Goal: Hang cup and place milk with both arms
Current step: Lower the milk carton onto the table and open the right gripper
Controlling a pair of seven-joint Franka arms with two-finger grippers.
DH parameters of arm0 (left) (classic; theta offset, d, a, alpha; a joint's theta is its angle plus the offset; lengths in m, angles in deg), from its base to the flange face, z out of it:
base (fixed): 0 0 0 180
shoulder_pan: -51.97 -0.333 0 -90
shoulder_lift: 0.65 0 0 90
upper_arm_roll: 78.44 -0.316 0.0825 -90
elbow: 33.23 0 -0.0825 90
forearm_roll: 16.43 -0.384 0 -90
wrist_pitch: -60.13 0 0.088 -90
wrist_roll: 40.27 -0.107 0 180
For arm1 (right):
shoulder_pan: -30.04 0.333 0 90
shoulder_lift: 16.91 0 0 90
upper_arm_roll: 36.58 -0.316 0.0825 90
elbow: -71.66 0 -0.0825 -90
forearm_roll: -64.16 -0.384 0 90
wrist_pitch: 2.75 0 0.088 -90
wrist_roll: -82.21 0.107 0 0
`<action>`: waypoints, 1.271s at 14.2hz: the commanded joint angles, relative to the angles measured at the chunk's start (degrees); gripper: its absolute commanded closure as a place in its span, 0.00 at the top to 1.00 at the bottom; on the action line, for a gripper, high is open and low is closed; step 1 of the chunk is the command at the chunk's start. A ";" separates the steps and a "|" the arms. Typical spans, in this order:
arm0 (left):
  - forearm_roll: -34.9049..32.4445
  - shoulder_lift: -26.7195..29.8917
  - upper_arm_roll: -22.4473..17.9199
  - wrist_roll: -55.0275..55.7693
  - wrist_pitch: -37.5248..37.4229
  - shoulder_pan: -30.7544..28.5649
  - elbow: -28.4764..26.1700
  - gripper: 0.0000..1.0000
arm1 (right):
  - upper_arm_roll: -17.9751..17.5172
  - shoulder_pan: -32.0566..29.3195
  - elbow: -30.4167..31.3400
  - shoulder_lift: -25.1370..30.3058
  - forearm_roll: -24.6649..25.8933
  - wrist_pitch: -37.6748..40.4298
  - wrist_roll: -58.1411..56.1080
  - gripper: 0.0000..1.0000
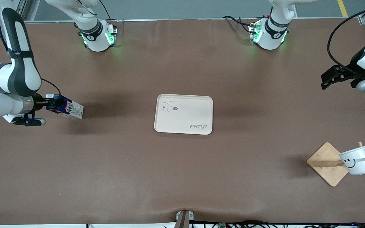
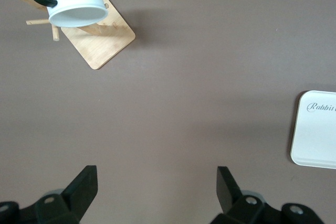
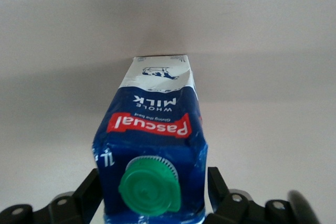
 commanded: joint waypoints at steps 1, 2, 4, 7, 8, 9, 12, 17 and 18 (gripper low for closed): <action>1.07 0.51 0.11 -0.70 0.29 -0.22 0.21 1.00 | -0.18 0.31 1.40 0.82 0.85 -0.70 0.80 0.89; 1.07 0.59 0.11 -0.79 0.29 -0.30 0.21 1.00 | -0.18 0.31 1.31 0.82 0.85 -0.62 0.80 0.90; 1.07 0.51 0.11 -0.70 0.38 -0.22 0.47 1.00 | -0.18 0.31 1.05 0.82 0.85 -0.44 0.72 0.98; 1.07 0.42 0.11 -0.61 0.47 -0.13 0.48 1.00 | -0.27 0.31 -1.58 0.56 0.85 2.80 0.54 1.00; 1.07 0.42 0.11 -0.61 0.47 -0.13 0.48 1.00 | -0.27 0.40 -2.81 0.47 0.85 3.68 0.63 1.00; 1.07 0.42 0.02 -0.61 0.47 -0.13 0.56 1.00 | -0.27 0.57 -4.99 0.38 0.85 5.52 0.54 1.00; 1.15 0.50 0.11 -0.61 0.38 -0.22 0.48 1.00 | -0.27 1.62 -14.39 -1.72 0.93 14.83 1.06 1.00; 1.07 0.51 0.11 0.53 0.64 -0.22 0.39 1.00 | -0.27 2.50 -22.22 -2.08 0.84 16.00 1.24 1.00; 1.07 0.51 0.11 0.44 0.64 -0.22 0.48 1.00 | -0.27 2.59 -23.37 -2.43 1.20 15.30 1.24 1.00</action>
